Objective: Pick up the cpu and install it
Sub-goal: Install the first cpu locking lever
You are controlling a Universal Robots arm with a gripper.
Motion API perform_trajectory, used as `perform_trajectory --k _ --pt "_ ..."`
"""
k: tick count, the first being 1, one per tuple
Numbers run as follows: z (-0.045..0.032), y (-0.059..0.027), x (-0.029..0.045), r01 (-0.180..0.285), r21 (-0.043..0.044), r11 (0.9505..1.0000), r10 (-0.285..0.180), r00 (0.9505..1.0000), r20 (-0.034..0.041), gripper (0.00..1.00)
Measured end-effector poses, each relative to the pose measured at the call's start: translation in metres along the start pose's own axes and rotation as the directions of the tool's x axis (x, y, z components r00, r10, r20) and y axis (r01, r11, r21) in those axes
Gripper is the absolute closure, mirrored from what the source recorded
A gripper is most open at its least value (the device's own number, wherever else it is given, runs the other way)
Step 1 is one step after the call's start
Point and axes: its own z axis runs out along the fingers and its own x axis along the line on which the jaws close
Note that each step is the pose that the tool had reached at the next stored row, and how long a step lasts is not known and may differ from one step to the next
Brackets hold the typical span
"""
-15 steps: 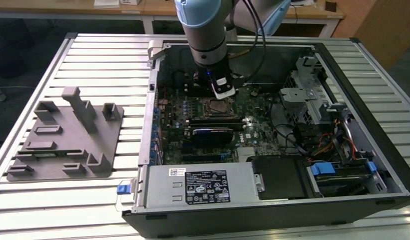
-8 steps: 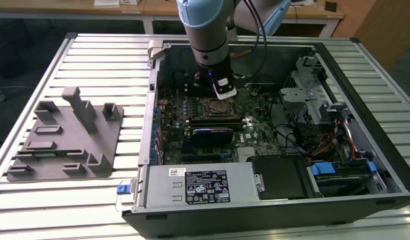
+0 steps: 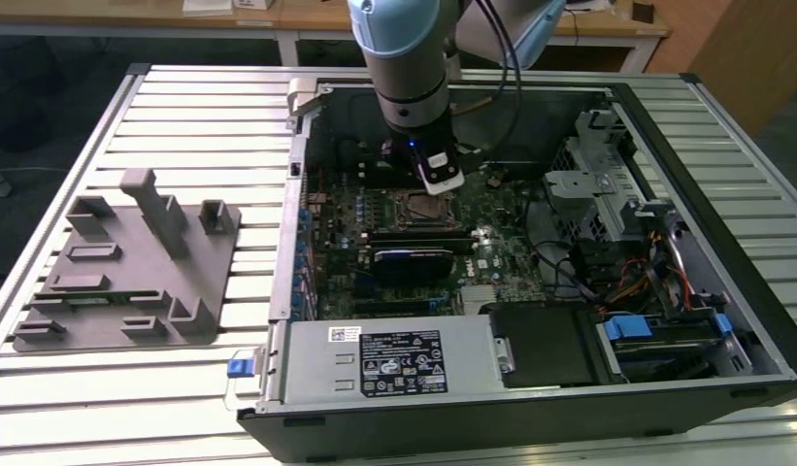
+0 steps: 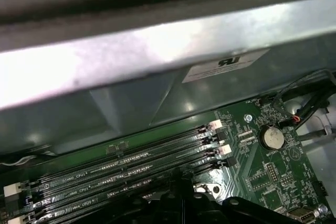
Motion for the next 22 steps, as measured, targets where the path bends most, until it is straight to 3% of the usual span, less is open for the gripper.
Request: perform_trajectory --k 10,12,13,15,16,21,22 --pt "-0.015 0.0044 -0.0027 0.0 0.0008 1.0 0.0 1.0 0.0001 0.89" --pt "-0.0175 0.0053 -0.0032 0.002 0.0058 1.0 -0.002 1.0 0.0017 0.89" --pt "-0.0181 0.0055 -0.0033 0.004 0.0132 0.9999 -0.004 1.0 0.0039 0.89" --pt "-0.019 0.0056 -0.0035 0.009 0.0329 0.9994 -0.009 0.9999 0.0093 0.89" --pt "-0.0194 0.0058 -0.0036 0.019 0.0725 0.9972 -0.02 0.9996 0.0201 0.89" --pt "-0.0191 0.0061 -0.0047 0.038 0.1572 0.9868 -0.045 0.9982 0.0405 0.89" --pt "-0.019 0.0062 -0.0051 0.04 0.1692 0.9847 -0.048 0.9979 0.0426 0.89"
